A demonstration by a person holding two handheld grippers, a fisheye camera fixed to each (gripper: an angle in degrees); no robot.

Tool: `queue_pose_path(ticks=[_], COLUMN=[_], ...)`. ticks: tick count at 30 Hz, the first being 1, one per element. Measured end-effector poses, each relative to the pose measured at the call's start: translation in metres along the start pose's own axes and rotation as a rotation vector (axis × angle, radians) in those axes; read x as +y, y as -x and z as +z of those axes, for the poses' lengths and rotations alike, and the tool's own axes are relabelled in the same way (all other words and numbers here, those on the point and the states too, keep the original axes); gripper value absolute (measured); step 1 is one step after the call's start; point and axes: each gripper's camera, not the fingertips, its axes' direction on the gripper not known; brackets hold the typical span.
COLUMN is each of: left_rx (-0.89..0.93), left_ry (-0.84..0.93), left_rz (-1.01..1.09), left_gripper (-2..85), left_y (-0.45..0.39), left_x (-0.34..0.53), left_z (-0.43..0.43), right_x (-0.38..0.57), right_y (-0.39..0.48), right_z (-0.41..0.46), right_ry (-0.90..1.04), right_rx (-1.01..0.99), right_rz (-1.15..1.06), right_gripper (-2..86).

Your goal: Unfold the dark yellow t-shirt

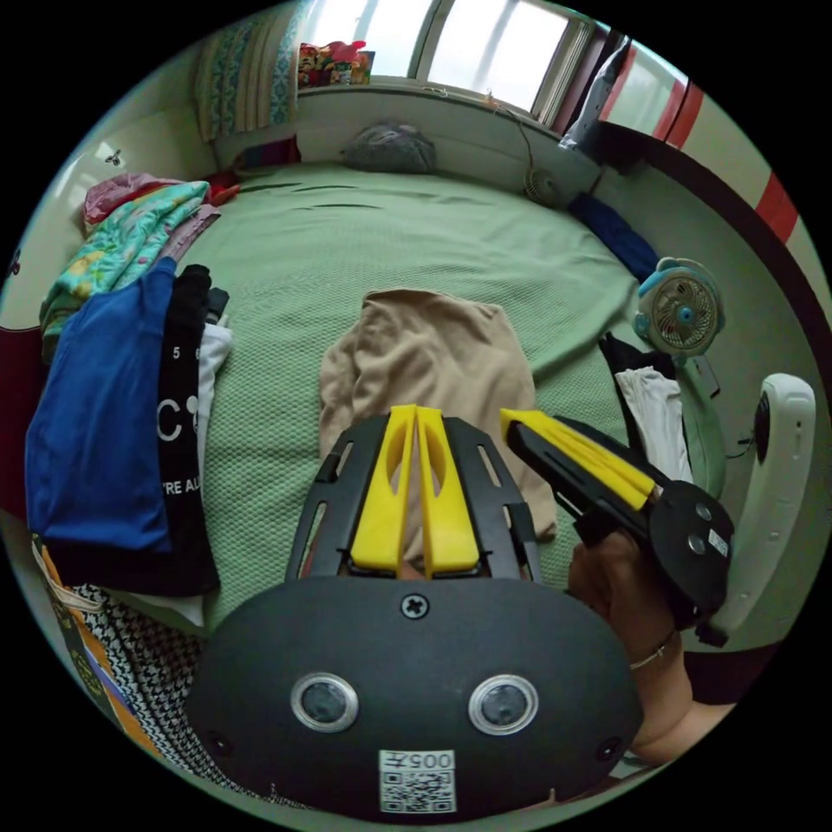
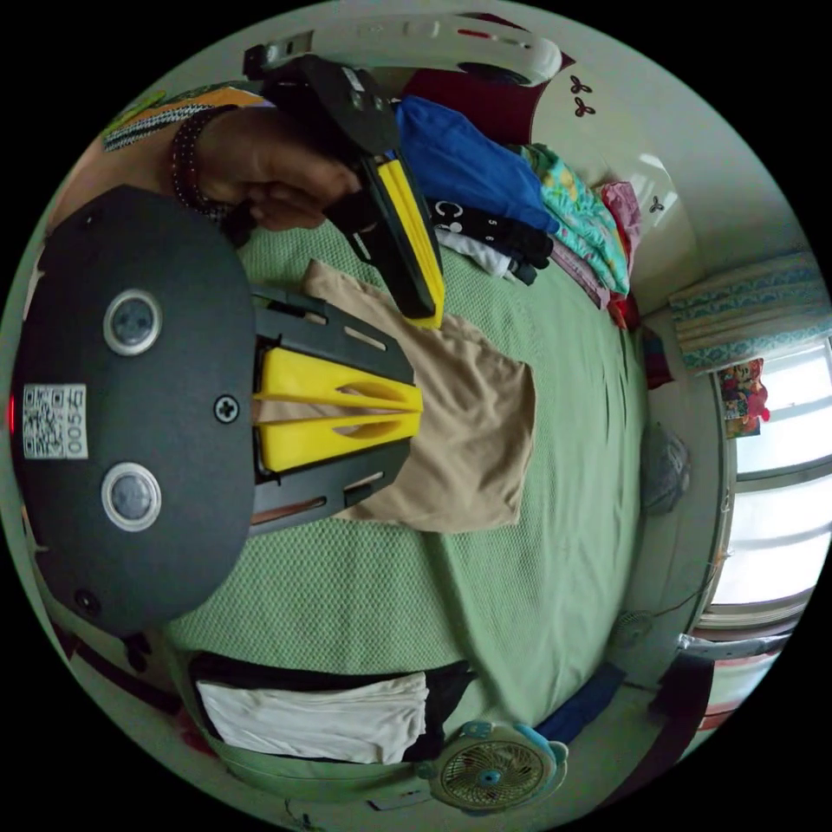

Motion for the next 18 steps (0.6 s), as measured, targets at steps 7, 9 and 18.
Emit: queue_pose_path(ticks=[7, 9, 18], left_rx=[0.033, 0.027, -0.018], left_ry=[0.019, 0.024, 0.083], left_rz=[0.011, 0.024, 0.068], left_gripper=[-0.6, -0.6, -0.6], left_y=[-0.013, -0.017, -0.022], left_x=[0.002, 0.002, -0.004], left_z=[0.004, 0.005, 0.018], right_x=[0.006, 0.008, 0.005], right_y=[-0.021, -0.025, -0.04], right_z=[-0.003, -0.006, -0.008], right_ry=[0.0, -0.009, -0.026], right_rx=[0.003, 0.014, 0.015], right_rz=[0.051, 0.052, 0.048], right_gripper=[-1.1, -1.1, -1.0])
